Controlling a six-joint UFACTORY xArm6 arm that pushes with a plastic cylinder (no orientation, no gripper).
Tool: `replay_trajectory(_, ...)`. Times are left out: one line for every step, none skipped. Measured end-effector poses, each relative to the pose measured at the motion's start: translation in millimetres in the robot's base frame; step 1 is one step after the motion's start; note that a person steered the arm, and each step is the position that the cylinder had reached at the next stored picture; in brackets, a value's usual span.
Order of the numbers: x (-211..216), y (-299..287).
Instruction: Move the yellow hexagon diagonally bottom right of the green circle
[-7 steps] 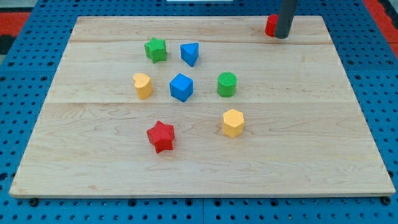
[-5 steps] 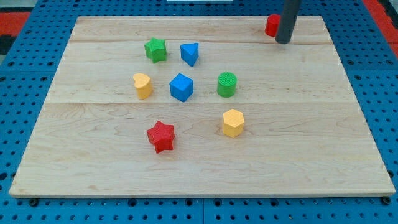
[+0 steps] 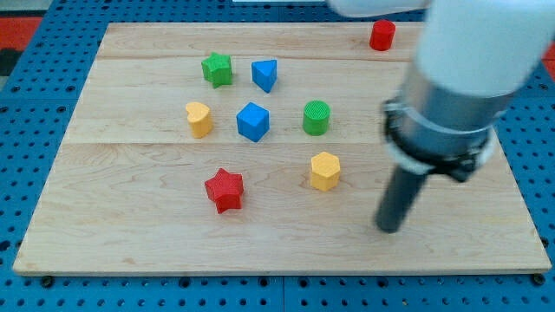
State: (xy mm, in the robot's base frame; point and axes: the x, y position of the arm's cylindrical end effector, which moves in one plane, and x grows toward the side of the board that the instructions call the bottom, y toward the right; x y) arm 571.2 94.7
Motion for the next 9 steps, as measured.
replay_trajectory(-6,-76)
replay_trajectory(-34,-90)
replay_trajectory(-58,-72)
replay_trajectory(-64,-48)
replay_trajectory(-66,-26)
replay_trajectory(-66,1)
replay_trajectory(-71,0)
replay_trajectory(-94,2)
replay_trajectory(-109,6)
